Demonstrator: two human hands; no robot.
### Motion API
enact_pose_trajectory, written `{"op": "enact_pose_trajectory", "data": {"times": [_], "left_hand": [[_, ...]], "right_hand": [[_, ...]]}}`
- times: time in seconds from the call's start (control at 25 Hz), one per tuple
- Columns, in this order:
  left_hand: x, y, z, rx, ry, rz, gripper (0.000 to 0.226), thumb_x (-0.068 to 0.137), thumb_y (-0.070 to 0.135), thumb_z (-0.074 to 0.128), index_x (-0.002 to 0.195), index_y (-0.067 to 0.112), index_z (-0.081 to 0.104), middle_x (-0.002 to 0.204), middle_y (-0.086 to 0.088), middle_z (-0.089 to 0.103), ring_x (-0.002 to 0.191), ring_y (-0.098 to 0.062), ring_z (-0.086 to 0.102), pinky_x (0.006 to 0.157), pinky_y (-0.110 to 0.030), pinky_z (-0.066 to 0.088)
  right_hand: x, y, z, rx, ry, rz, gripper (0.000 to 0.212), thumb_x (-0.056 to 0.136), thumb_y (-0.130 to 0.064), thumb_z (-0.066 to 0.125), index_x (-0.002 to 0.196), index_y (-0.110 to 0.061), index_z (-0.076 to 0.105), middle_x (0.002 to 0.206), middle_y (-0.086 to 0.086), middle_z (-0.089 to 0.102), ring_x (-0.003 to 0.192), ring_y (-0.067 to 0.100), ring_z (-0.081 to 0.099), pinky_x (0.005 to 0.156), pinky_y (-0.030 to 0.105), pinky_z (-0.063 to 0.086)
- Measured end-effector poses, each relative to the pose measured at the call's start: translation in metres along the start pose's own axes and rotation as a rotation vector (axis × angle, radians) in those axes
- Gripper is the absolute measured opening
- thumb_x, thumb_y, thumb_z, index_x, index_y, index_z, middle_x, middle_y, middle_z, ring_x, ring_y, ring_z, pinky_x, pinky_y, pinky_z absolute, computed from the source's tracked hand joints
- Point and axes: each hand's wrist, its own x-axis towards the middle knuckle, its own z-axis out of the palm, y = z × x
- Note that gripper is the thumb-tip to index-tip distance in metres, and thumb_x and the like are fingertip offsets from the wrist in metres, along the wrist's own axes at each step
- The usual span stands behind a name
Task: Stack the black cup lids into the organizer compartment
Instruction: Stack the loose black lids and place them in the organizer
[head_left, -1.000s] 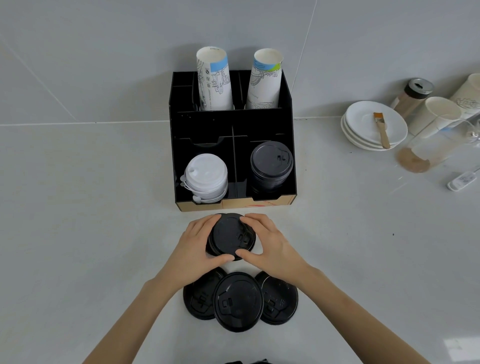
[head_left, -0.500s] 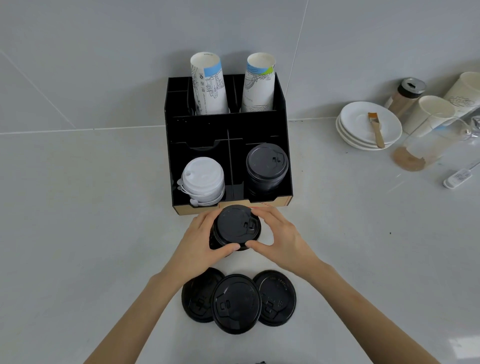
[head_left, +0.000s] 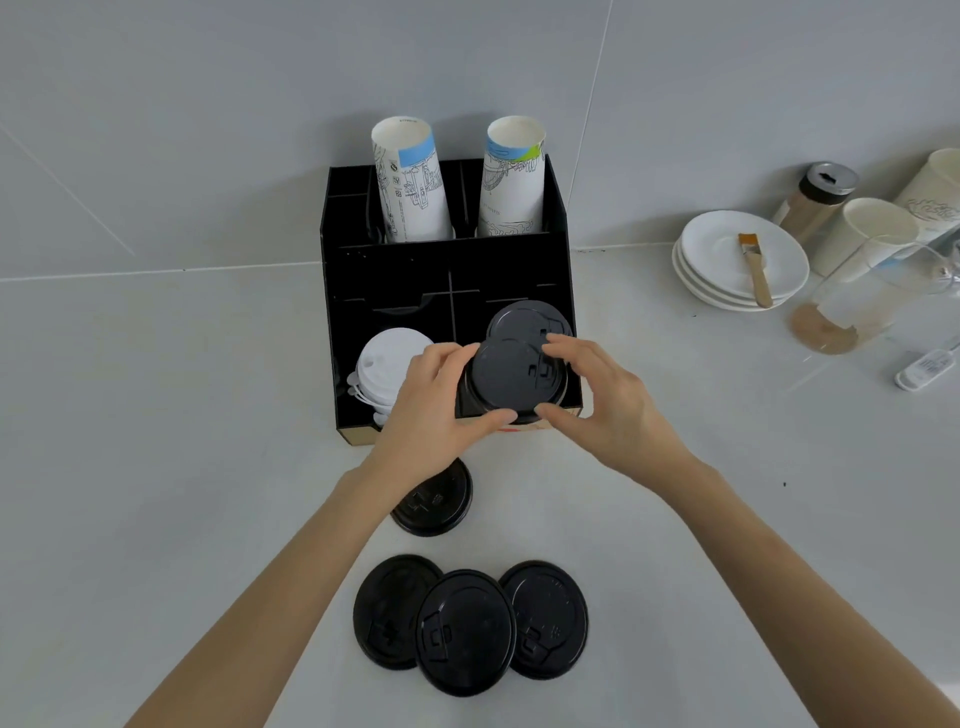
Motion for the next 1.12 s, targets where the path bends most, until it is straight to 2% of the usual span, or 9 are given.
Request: {"op": "enact_pose_trajectory", "data": {"times": [0.08, 0.2, 0.6, 0.68, 0.84, 1.12], "left_hand": [[0.013, 0.003, 0.002, 0.029, 0.021, 0.002, 0.069, 0.073, 0.04, 0.066, 0.13, 0.019, 0.034, 0.128, -0.005, 0.039, 0.118, -0.015, 0.031, 0.094, -0.021, 0.024], [0.031, 0.006, 0.005, 0.067, 0.043, 0.0, 0.069, 0.073, 0.039, 0.067, 0.129, 0.015, 0.036, 0.126, -0.009, 0.041, 0.118, -0.02, 0.033, 0.094, -0.022, 0.025], [0.058, -0.001, 0.024, 0.08, 0.026, -0.042, 0.069, 0.074, 0.038, 0.066, 0.13, 0.013, 0.035, 0.127, -0.011, 0.041, 0.117, -0.022, 0.033, 0.092, -0.024, 0.027], [0.059, -0.003, 0.026, 0.086, 0.024, -0.046, 0.069, 0.074, 0.039, 0.066, 0.129, 0.013, 0.035, 0.126, -0.011, 0.041, 0.117, -0.023, 0.034, 0.093, -0.026, 0.028], [0.057, -0.005, 0.026, 0.128, 0.023, -0.038, 0.07, 0.074, 0.04, 0.066, 0.13, 0.012, 0.034, 0.127, -0.012, 0.042, 0.117, -0.023, 0.035, 0.095, -0.028, 0.031], [0.058, -0.001, 0.025, 0.166, -0.016, -0.046, 0.071, 0.075, 0.04, 0.064, 0.132, 0.011, 0.033, 0.129, -0.012, 0.041, 0.118, -0.025, 0.036, 0.098, -0.036, 0.035]], "right_hand": [[0.012, 0.003, -0.006, -0.028, -0.003, -0.001, 0.046, 0.078, -0.013, 0.064, 0.121, -0.012, 0.045, 0.139, 0.005, 0.043, 0.123, 0.019, 0.044, 0.098, 0.014, 0.027], [0.028, 0.009, -0.012, -0.065, -0.01, -0.001, 0.044, 0.079, -0.01, 0.063, 0.12, -0.01, 0.046, 0.139, 0.008, 0.042, 0.122, 0.023, 0.045, 0.093, 0.007, 0.022], [0.052, 0.031, -0.012, -0.111, -0.047, 0.046, 0.048, 0.08, -0.009, 0.06, 0.125, -0.008, 0.043, 0.141, 0.009, 0.04, 0.122, 0.026, 0.043, 0.092, 0.008, 0.021], [0.052, 0.032, -0.01, -0.109, -0.05, 0.047, 0.049, 0.081, -0.009, 0.06, 0.127, -0.008, 0.042, 0.141, 0.009, 0.04, 0.123, 0.025, 0.042, 0.094, 0.011, 0.023], [0.048, 0.033, -0.003, -0.148, -0.057, 0.056, 0.051, 0.082, -0.012, 0.058, 0.13, -0.008, 0.038, 0.144, 0.007, 0.036, 0.13, 0.023, 0.032, 0.104, 0.028, 0.028], [0.046, 0.033, -0.003, -0.143, -0.037, 0.094, 0.05, 0.082, -0.012, 0.058, 0.13, -0.012, 0.04, 0.141, 0.005, 0.04, 0.124, 0.024, 0.035, 0.1, 0.036, 0.038]]}}
